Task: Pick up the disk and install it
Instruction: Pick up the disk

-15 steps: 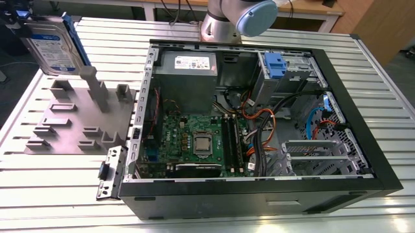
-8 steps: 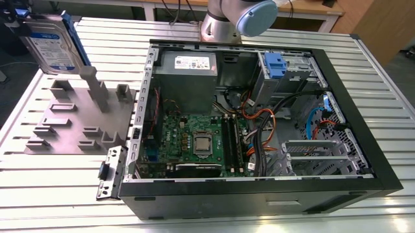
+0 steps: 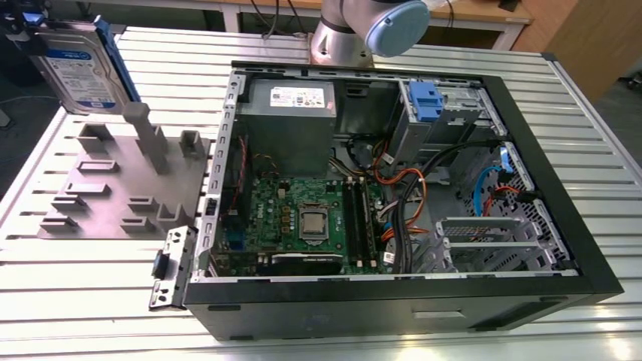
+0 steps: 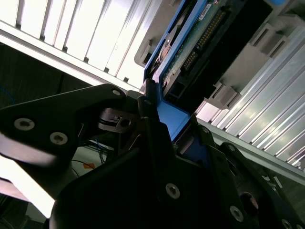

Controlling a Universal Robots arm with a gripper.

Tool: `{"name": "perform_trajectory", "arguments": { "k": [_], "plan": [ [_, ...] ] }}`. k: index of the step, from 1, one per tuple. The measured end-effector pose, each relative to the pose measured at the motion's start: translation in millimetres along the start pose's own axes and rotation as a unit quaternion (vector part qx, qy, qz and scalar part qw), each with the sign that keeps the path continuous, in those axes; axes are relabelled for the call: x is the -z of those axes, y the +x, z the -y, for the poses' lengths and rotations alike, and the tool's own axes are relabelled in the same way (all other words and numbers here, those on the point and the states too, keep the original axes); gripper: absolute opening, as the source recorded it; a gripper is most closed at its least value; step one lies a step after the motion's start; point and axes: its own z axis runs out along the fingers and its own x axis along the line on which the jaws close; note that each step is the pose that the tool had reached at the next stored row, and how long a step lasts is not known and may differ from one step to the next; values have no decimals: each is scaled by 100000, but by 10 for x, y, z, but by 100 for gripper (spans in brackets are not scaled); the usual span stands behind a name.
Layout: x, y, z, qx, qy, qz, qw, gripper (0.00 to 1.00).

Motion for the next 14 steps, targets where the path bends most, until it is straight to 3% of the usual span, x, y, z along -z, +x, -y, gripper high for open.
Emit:
{"name": "perform_trajectory", "arguments": {
  "k": [14],
  "plan": [
    [42, -1, -1, -1, -9, -3, 100000, 36]
  ]
}}
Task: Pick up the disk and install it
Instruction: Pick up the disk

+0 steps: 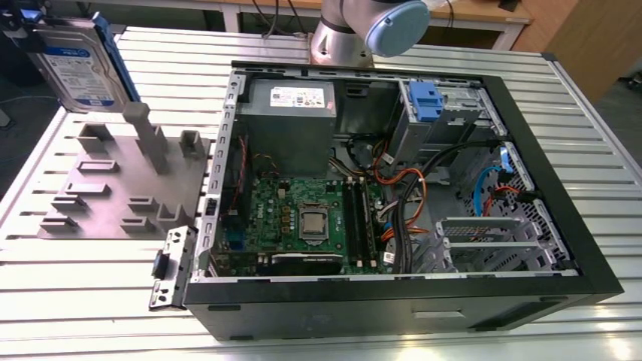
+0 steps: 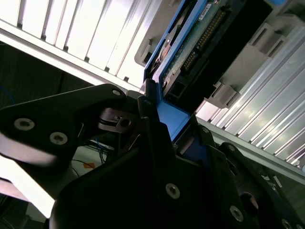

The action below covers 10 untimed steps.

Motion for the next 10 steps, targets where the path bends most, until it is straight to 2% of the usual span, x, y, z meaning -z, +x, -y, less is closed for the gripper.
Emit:
{"name": "perform_trajectory", "arguments": {
  "k": [10],
  "plan": [
    [29, 0, 0, 2, -1, -1, 100000, 36]
  ]
}}
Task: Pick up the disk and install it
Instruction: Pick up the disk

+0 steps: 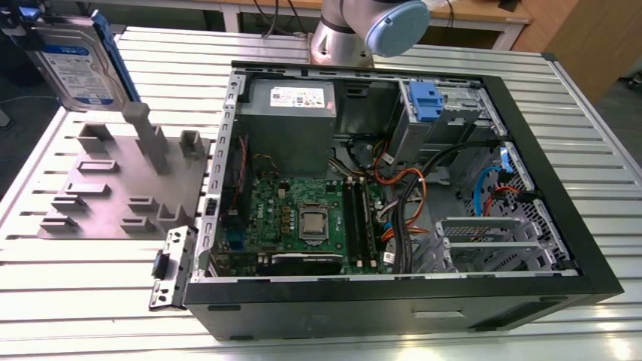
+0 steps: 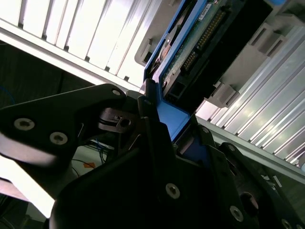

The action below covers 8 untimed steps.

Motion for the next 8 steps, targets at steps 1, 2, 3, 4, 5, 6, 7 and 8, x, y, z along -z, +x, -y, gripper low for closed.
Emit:
{"name": "perform_trajectory", "arguments": {
  "k": [1, 2, 3, 4, 5, 6, 7, 8],
  "plan": [
    [3, 0, 0, -1, 1, 1, 100000, 36],
    [6, 0, 0, 0, 6, 3, 100000, 36],
    [9, 0, 0, 0, 6, 4, 100000, 36],
    [12, 0, 0, -1, 3, 2, 100000, 36],
    [15, 0, 0, 0, 2, 2, 100000, 36],
    [17, 0, 0, 0, 2, 0, 100000, 36],
    [20, 0, 0, 0, 2, 0, 100000, 36],
    [22, -1, 0, 0, 0, 2, 100000, 36]
  ]
}}
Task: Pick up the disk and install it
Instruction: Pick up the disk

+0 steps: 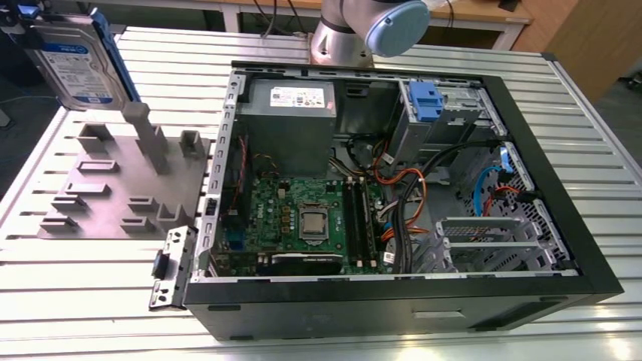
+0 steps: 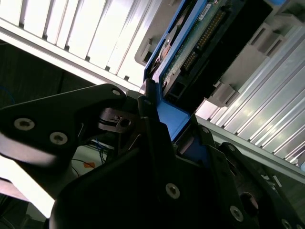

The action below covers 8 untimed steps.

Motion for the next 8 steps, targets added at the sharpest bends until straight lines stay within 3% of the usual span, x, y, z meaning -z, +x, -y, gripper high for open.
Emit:
{"name": "perform_trajectory", "arguments": {
  "k": [8],
  "plan": [
    [23, -1, 0, 0, 6, 3, 100000, 36]
  ]
}}
